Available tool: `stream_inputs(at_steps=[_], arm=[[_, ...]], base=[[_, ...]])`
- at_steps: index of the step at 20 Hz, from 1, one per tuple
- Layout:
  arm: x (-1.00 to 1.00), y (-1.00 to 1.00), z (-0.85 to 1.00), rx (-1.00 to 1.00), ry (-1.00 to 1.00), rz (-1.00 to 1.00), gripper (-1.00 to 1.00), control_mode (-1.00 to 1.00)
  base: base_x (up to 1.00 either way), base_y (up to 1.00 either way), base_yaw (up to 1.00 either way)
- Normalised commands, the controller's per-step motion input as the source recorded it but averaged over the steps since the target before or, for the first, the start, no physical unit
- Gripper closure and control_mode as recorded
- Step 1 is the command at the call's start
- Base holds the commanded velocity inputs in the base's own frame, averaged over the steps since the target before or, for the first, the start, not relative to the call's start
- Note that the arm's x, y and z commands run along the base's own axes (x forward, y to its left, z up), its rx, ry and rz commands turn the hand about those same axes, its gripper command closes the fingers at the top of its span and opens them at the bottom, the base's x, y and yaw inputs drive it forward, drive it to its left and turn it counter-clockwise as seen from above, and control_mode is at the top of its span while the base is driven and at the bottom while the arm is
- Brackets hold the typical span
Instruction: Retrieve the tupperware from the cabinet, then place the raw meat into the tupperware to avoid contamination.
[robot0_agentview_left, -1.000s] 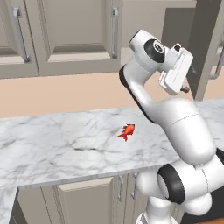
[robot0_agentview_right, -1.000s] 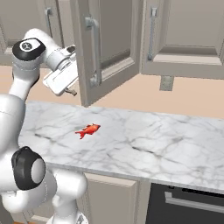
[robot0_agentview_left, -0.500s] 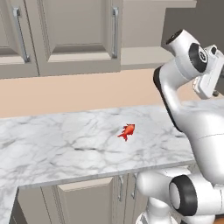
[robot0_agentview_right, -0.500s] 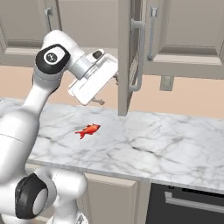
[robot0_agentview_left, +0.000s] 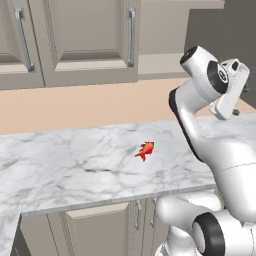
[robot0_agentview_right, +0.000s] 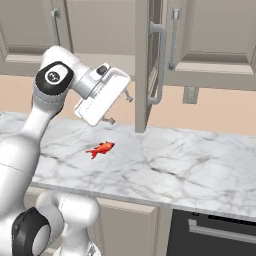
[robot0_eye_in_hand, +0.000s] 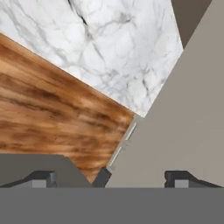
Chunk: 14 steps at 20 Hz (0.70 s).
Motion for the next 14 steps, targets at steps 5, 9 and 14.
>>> stream_inputs(at_steps=[5, 9, 14], arm=[[0.11, 0.42, 0.07, 0.03, -0.05, -0.28, -1.00, -1.00], [0.10, 0.04, -0.01, 0.25, -0.15, -0.34, -1.00, -1.00], [0.00, 0.35, -0.10, 0.38, -0.16, -0.15, -1.00, -1.00]], base=[[0.00, 0.00, 0.00], [0.00, 0.00, 0.00], [0.00, 0.00, 0.00]])
